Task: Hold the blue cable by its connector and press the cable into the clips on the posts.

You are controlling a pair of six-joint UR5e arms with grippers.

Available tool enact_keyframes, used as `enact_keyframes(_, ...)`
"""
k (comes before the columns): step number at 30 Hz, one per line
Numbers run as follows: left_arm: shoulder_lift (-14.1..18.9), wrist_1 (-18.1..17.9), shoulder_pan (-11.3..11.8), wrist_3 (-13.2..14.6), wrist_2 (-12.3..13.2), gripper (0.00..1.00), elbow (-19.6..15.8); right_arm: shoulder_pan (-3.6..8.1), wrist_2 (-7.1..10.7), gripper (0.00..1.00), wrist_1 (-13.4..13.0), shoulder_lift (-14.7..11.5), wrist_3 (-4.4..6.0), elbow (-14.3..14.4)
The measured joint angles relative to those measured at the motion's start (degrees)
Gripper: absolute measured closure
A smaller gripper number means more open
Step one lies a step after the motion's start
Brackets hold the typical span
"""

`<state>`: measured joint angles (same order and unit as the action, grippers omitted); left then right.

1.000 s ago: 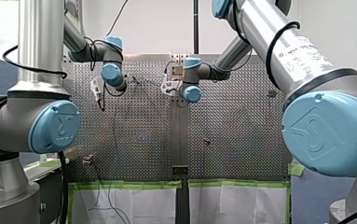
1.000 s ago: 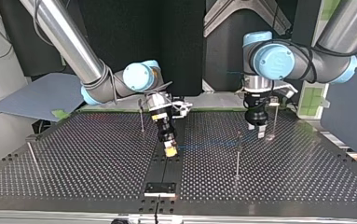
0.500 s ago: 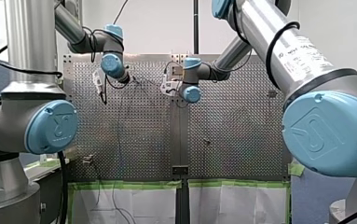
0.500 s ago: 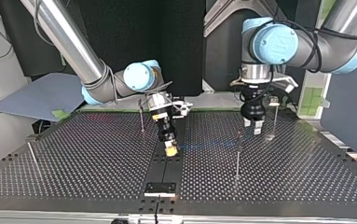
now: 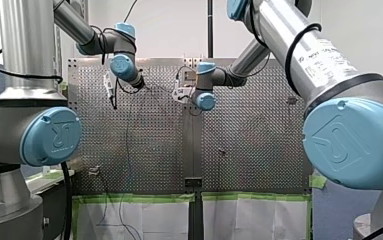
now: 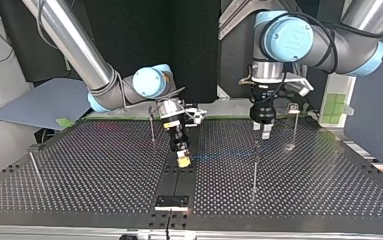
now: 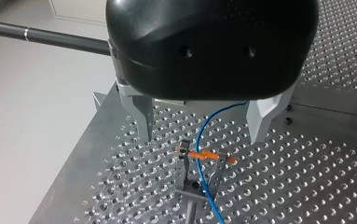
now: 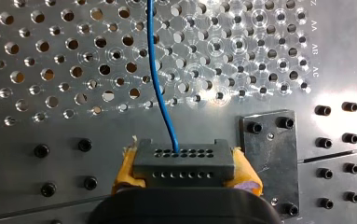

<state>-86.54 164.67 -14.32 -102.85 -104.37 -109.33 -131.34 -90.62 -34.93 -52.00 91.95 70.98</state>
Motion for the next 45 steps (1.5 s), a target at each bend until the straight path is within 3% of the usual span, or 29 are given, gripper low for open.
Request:
enact_keyframes(27, 0.0, -0.3, -0.6, 0.2, -0.1, 0.0, 0.0, 0.03, 0.0, 1.0, 0.4, 0.1, 0.0, 0.0)
enact_keyframes(38, -0.1, -2.5, -0.1, 4.9, 0.0, 0.0, 0.0, 0.44, 0.02, 1.0, 0.7, 0.1, 0.0, 0.0)
enact_keyframes(45, -0.7, -1.5, 0.2, 8.3, -0.3, 0.0, 0.0, 0.98, 0.04, 1.0, 1.1, 0.1, 0.0, 0.0)
